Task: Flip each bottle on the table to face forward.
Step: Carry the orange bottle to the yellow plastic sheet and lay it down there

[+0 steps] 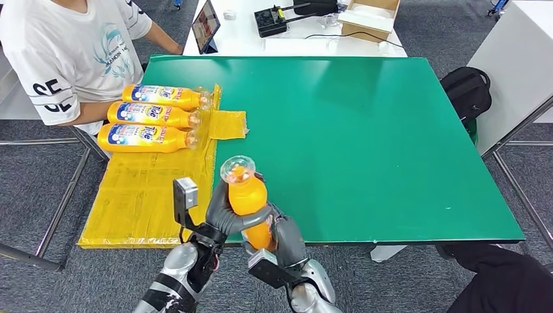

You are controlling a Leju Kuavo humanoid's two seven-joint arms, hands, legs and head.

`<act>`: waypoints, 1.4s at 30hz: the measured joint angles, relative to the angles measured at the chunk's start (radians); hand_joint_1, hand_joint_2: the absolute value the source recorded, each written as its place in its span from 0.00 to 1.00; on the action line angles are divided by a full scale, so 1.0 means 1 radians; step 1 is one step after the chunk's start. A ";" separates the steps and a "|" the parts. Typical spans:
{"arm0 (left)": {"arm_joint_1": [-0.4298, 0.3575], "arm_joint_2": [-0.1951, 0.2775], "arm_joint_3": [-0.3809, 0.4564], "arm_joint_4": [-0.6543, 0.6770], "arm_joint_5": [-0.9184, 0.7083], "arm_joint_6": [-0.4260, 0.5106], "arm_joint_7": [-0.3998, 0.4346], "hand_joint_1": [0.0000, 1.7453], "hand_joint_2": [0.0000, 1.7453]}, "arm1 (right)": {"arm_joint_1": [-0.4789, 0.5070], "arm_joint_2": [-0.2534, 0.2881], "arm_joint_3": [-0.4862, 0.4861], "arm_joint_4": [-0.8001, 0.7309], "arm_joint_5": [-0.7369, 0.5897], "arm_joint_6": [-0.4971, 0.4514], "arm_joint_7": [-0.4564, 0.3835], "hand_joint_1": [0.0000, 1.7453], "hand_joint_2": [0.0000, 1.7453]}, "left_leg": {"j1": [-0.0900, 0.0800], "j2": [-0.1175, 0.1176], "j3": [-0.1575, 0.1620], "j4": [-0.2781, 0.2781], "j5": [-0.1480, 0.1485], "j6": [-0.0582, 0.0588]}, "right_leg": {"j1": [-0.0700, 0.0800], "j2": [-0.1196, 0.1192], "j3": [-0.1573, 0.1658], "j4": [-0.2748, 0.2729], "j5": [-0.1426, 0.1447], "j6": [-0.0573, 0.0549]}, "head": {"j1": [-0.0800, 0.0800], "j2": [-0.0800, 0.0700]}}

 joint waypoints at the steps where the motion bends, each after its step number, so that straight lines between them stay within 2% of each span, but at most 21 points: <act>1: 0.002 0.000 0.000 -0.002 -0.021 0.028 -0.006 1.00 1.00 | -0.001 0.000 0.002 -0.009 0.005 -0.006 0.002 0.00 0.00 | 0.000 0.000 0.000 0.000 0.000 0.000 | 0.000 0.000 0.000 0.000 0.000 0.000 | 0.000 0.000; 4: 0.005 -0.001 0.000 -0.018 -0.063 0.080 -0.022 1.00 1.00 | -0.002 0.000 0.003 -0.039 0.007 -0.011 0.013 0.00 0.00 | 0.000 -0.001 0.000 0.000 0.000 0.000 | 0.000 -0.001 0.000 0.000 0.000 0.000 | 0.000 0.000; 11: 0.005 -0.002 0.000 -0.042 -0.094 0.123 -0.039 1.00 1.00 | -0.002 0.000 0.006 -0.075 0.002 -0.009 0.021 0.00 0.00 | 0.000 -0.001 0.000 0.000 0.000 0.000 | 0.000 -0.001 0.000 0.000 0.000 0.000 | 0.000 0.000; 16: 0.004 -0.005 0.002 -0.067 -0.173 0.246 -0.068 1.00 1.00 | -0.002 0.000 0.010 -0.115 -0.035 0.034 0.025 0.00 0.00 | 0.000 0.000 0.000 0.000 0.000 0.000 | 0.000 0.000 0.000 0.000 0.000 0.000 | 0.000 0.000; 20: -0.001 -0.003 0.038 -0.076 -0.220 0.368 -0.081 1.00 1.00 | -0.001 0.006 0.019 -0.165 -0.085 0.078 0.016 0.00 0.00 | 0.000 0.000 0.000 0.000 0.000 0.000 | 0.000 0.000 -0.001 0.000 0.000 0.000 | 0.000 0.000; 25: -0.016 0.008 0.120 -0.097 -0.317 0.563 -0.129 1.00 1.00 | -0.001 0.019 0.019 -0.208 -0.148 0.069 -0.018 0.00 0.00 | 0.000 0.001 0.000 0.000 0.000 0.000 | 0.000 0.001 -0.001 0.001 0.000 0.000 | 0.000 0.000; 29: -0.069 0.031 0.206 -0.077 -0.523 0.771 -0.142 1.00 1.00 | 0.005 0.027 0.017 -0.253 -0.210 0.012 -0.060 0.00 0.00 | 0.000 0.001 0.000 0.000 0.001 0.000 | 0.000 0.001 -0.001 0.001 0.000 0.000 | 0.000 0.000; 31: -0.103 0.041 0.263 -0.044 -0.653 0.831 -0.145 1.00 1.00 | 0.015 0.031 0.016 -0.289 -0.241 -0.023 -0.077 0.00 0.00 | 0.000 0.001 0.000 0.000 0.001 0.000 | 0.000 0.001 -0.001 0.001 0.000 0.000 | 0.000 0.000; 37: -0.170 0.049 0.430 0.043 -0.864 0.858 -0.159 1.00 1.00 | 0.051 0.034 0.015 -0.399 -0.297 -0.086 -0.083 0.00 0.00 | 0.000 0.001 0.000 0.000 0.001 0.000 | 0.000 0.001 -0.001 0.001 0.000 0.000 | 0.000 0.000; 42: -0.201 0.053 0.542 0.103 -1.139 0.858 -0.103 1.00 1.00 | 0.072 0.034 0.013 -0.465 -0.321 -0.111 -0.083 0.00 0.00 | 0.000 0.001 0.000 0.000 0.001 -0.001 | 0.000 0.001 -0.001 0.001 0.000 0.000 | 0.000 0.000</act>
